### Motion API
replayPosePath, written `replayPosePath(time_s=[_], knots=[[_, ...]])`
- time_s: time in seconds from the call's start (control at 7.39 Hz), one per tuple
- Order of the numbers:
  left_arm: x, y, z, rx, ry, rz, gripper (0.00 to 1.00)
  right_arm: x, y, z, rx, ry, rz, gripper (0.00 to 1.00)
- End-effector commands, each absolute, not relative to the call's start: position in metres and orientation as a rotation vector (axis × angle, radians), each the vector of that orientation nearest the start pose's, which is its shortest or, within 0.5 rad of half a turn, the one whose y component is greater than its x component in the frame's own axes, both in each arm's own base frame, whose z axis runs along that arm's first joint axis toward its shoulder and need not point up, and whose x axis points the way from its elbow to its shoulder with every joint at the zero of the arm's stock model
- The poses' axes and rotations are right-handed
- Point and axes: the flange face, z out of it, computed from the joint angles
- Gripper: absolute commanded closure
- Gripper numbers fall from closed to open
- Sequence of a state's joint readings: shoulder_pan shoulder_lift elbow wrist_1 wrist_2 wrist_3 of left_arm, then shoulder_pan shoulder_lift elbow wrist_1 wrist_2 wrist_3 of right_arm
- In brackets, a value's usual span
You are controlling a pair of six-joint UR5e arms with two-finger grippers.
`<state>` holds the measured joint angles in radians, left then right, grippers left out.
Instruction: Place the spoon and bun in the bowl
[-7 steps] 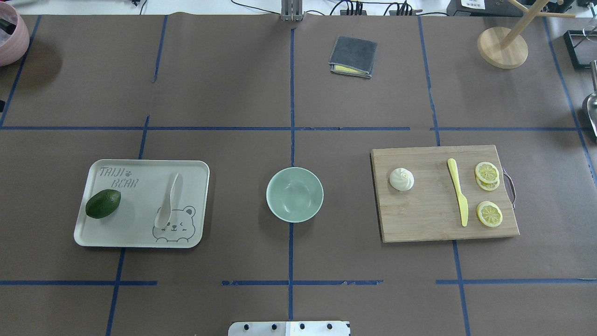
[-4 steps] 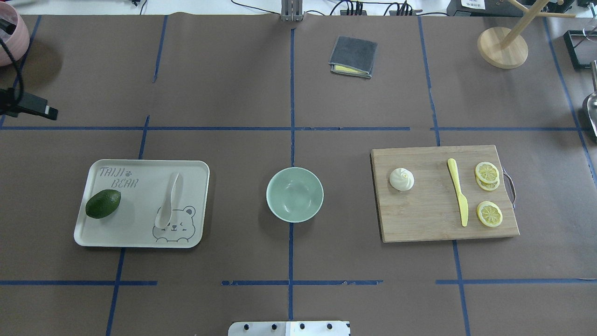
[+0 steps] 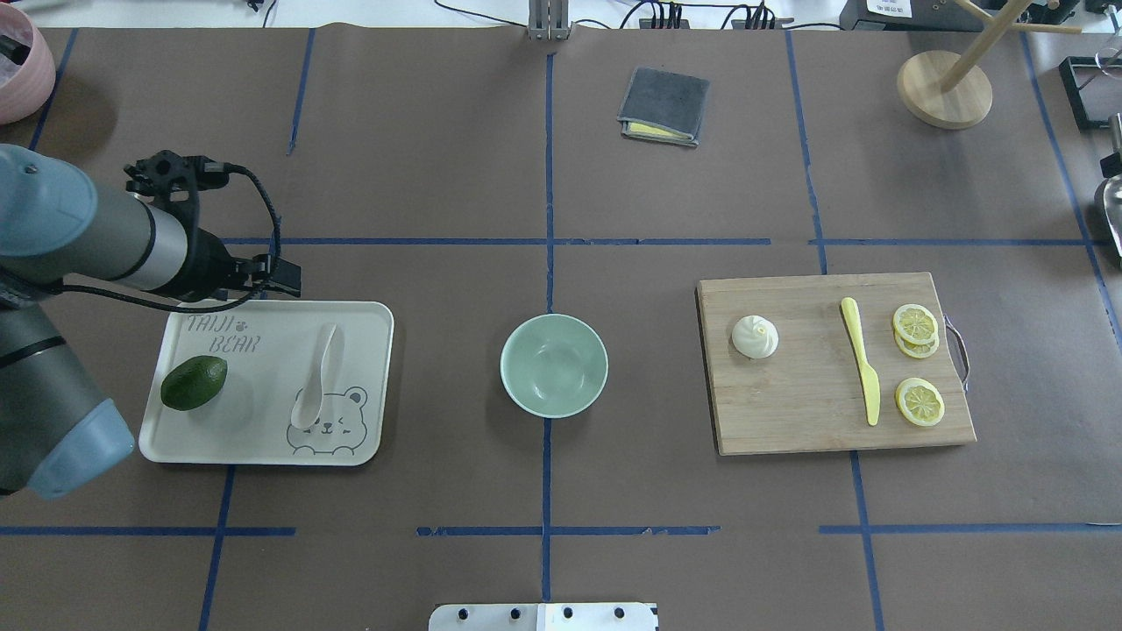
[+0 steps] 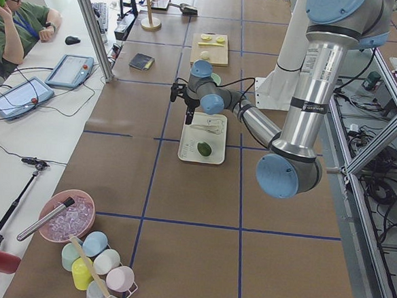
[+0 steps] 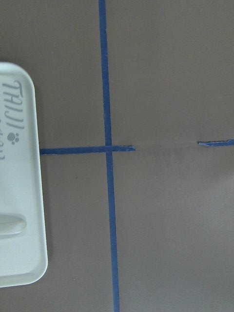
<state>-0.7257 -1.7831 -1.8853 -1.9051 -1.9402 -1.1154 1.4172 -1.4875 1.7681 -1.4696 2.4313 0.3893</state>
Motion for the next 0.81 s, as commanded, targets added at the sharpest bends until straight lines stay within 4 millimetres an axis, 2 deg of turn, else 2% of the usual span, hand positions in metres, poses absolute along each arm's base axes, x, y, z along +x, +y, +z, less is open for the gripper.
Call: replayPosePath(time_s=[0.0,0.41,0.68], knots=[[0.41,-0.432,0.381,0.176,0.846,-0.092,0.05,-0.057,-0.528,0.482,0.09,-0.927,0.046,0.0],[0.433,-0.42,0.394,0.161,0.817,-0.066,0.06,-0.084,-0.526,0.464,0.076,-0.924,0.051,0.0],[0.437,-0.418,0.396,0.154,0.815,-0.06,0.08,-0.096,-0.528,0.456,0.063,-0.93,0.058,0.0]])
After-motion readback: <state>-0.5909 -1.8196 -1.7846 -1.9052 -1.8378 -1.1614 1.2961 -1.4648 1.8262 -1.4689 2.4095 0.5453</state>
